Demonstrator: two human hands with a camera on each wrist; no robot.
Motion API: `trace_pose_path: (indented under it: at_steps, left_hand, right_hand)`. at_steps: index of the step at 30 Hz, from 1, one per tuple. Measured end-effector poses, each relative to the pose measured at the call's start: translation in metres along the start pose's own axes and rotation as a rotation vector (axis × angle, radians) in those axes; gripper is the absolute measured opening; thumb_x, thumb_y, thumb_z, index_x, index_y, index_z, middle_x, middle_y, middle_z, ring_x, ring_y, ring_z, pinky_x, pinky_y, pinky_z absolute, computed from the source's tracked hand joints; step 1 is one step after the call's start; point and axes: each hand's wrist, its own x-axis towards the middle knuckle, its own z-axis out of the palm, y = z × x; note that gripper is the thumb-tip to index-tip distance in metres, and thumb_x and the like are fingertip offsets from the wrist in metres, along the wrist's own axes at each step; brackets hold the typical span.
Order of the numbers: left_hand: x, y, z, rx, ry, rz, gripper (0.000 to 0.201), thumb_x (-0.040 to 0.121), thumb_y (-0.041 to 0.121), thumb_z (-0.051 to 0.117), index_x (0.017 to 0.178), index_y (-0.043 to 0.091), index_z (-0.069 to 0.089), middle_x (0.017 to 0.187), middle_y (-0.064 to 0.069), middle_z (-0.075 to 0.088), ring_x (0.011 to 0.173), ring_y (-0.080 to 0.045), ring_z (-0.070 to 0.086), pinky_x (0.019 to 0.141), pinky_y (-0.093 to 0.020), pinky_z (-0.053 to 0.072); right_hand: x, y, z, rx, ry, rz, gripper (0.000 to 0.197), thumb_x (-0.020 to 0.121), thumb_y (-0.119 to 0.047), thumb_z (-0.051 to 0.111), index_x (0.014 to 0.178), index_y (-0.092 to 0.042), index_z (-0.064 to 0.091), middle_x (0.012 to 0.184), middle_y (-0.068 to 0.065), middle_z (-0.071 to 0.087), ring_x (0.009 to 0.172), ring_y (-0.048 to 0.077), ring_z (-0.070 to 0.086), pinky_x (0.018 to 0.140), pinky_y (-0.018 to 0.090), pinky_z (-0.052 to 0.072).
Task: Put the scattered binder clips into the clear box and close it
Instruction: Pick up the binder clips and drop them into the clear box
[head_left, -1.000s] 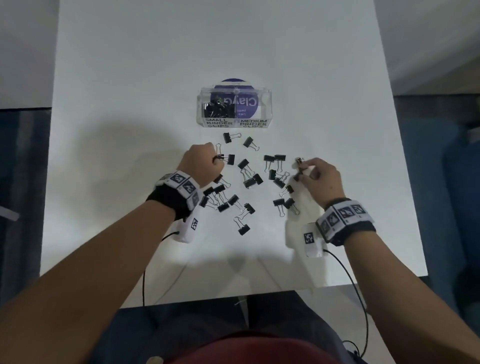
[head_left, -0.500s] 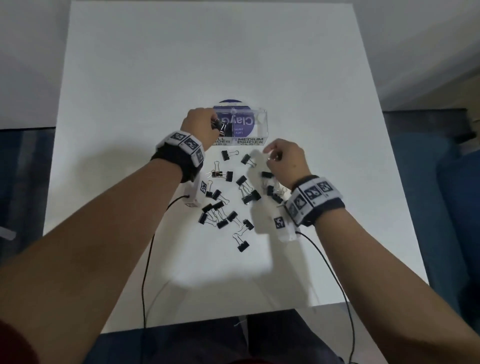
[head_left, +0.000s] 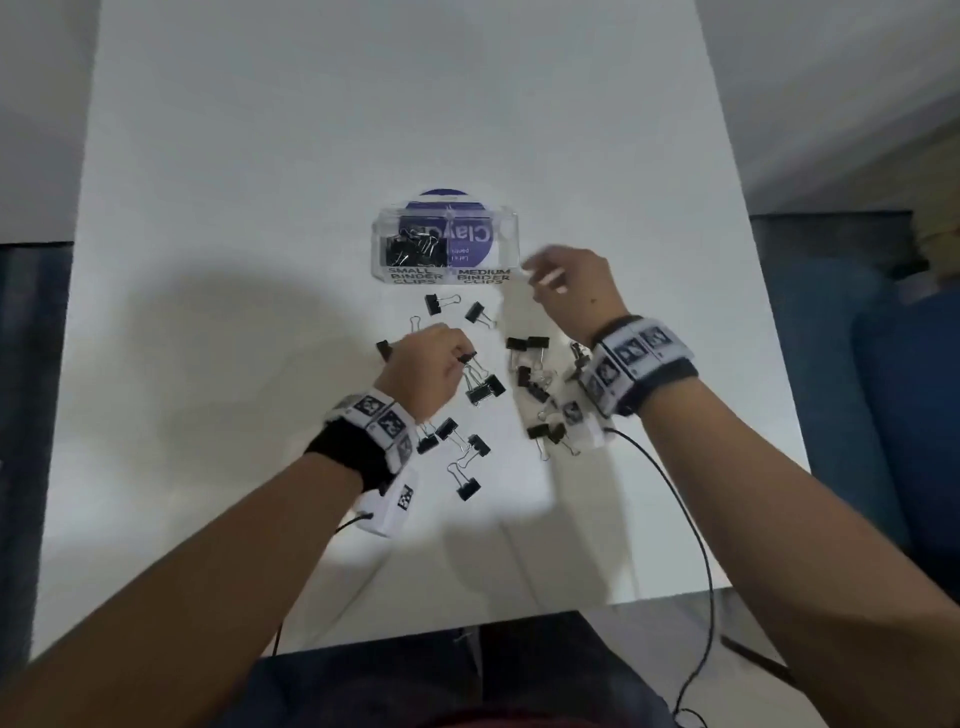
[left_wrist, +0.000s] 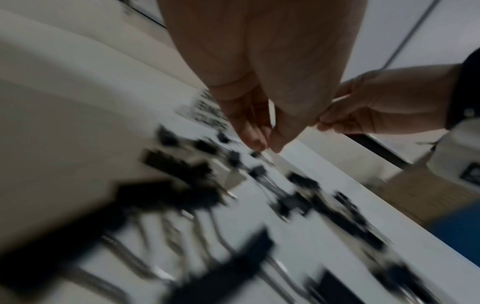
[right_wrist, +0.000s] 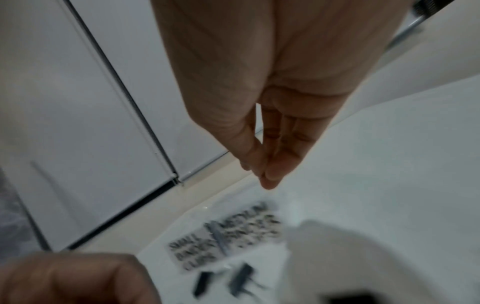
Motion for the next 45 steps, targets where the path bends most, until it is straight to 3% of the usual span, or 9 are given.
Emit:
trace_pose_path:
  at_steps: [4, 11, 16, 22, 27, 35, 38, 41, 45]
  left_hand:
    - [0.005, 0.035, 0.039, 0.054, -0.239, 0.057, 0.028, 0.088, 0.003, 0.051, 0.111, 0.015, 0.061, 0.115, 0.000, 0.061, 0.105, -0.016, 0.056, 0.093, -0.031, 0.046]
    - [0.013, 0.055, 0.090, 0.411, -0.495, 0.333, 0.041, 0.088, -0.002, 0.047, 0.125, 0.014, 0.054, 0.136, -0.004, 0.049, 0.120, -0.027, 0.041, 0.095, -0.047, 0.043]
    - [0.004, 0.042, 0.094, 0.476, -0.425, 0.369, 0.016, 0.083, 0.002, 0.058, 0.097, 0.008, 0.062, 0.105, -0.007, 0.061, 0.100, -0.029, 0.050, 0.078, -0.044, 0.052]
    - [-0.009, 0.021, 0.089, 0.564, -0.228, 0.478, 0.008, 0.073, 0.010, 0.069, 0.074, 0.015, 0.063, 0.080, 0.002, 0.065, 0.079, -0.022, 0.059, 0.076, -0.027, 0.044]
    - [-0.009, 0.030, 0.065, 0.107, -0.051, 0.198, 0.018, 0.083, 0.002, 0.055, 0.096, 0.004, 0.067, 0.095, -0.009, 0.063, 0.078, -0.020, 0.059, 0.072, -0.033, 0.054]
    - [0.039, 0.061, 0.054, -0.197, -0.011, -0.213, 0.024, 0.094, 0.007, 0.033, 0.102, 0.014, 0.055, 0.084, -0.007, 0.059, 0.059, -0.018, 0.053, 0.059, -0.038, 0.051]
    - [0.051, 0.065, 0.053, -0.249, 0.004, -0.297, 0.025, 0.093, 0.007, 0.033, 0.101, 0.012, 0.056, 0.089, -0.013, 0.063, 0.053, -0.015, 0.048, 0.045, -0.024, 0.046]
    - [0.052, 0.061, 0.047, -0.367, 0.041, -0.357, 0.026, 0.091, 0.003, 0.034, 0.101, 0.007, 0.058, 0.088, -0.014, 0.064, 0.048, -0.011, 0.043, 0.032, -0.011, 0.032]
    - [0.049, 0.043, 0.034, -0.384, 0.076, -0.372, 0.023, 0.092, 0.006, 0.039, 0.098, 0.009, 0.061, 0.088, -0.009, 0.067, 0.055, -0.012, 0.051, 0.042, -0.013, 0.038]
  right_hand:
    - [-0.050, 0.070, -0.023, -0.054, 0.045, 0.167, 0.024, 0.084, 0.004, 0.055, 0.094, -0.012, 0.069, 0.089, 0.003, 0.071, 0.072, 0.012, 0.062, 0.061, 0.002, 0.039]
    - [-0.106, 0.119, -0.001, 0.075, 0.146, 0.285, 0.021, 0.082, 0.000, 0.059, 0.095, -0.016, 0.067, 0.098, 0.001, 0.065, 0.075, 0.013, 0.061, 0.068, 0.014, 0.049]
    - [-0.109, 0.116, 0.029, 0.110, 0.158, 0.309, 0.037, 0.077, -0.015, 0.070, 0.113, -0.018, 0.063, 0.109, 0.001, 0.057, 0.087, 0.017, 0.063, 0.082, 0.028, 0.052]
    - [-0.111, 0.099, 0.056, 0.064, 0.096, 0.196, 0.026, 0.078, -0.010, 0.064, 0.103, -0.012, 0.068, 0.106, 0.000, 0.056, 0.085, 0.016, 0.061, 0.076, 0.030, 0.053]
    - [-0.089, 0.101, 0.039, 0.104, 0.302, 0.321, 0.022, 0.082, -0.020, 0.062, 0.103, -0.015, 0.064, 0.105, 0.003, 0.059, 0.088, 0.019, 0.061, 0.080, 0.039, 0.054]
    - [-0.049, 0.083, 0.033, 0.047, 0.098, 0.288, 0.027, 0.074, -0.008, 0.059, 0.097, -0.016, 0.068, 0.097, 0.002, 0.066, 0.085, 0.017, 0.062, 0.072, 0.022, 0.045]
    - [-0.050, 0.083, 0.025, 0.339, 0.128, 0.440, 0.016, 0.071, -0.008, 0.063, 0.081, -0.017, 0.072, 0.079, 0.001, 0.072, 0.067, 0.015, 0.065, 0.064, 0.023, 0.053]
    - [-0.055, 0.084, 0.013, 0.985, 0.029, 0.535, 0.020, 0.080, -0.001, 0.059, 0.095, 0.010, 0.067, 0.083, 0.020, 0.069, 0.064, 0.027, 0.059, 0.065, 0.033, 0.055]
    - [-0.057, 0.074, -0.001, 1.349, -0.023, 0.603, 0.018, 0.089, 0.004, 0.044, 0.094, 0.007, 0.061, 0.074, 0.014, 0.067, 0.059, 0.020, 0.065, 0.050, 0.021, 0.053]
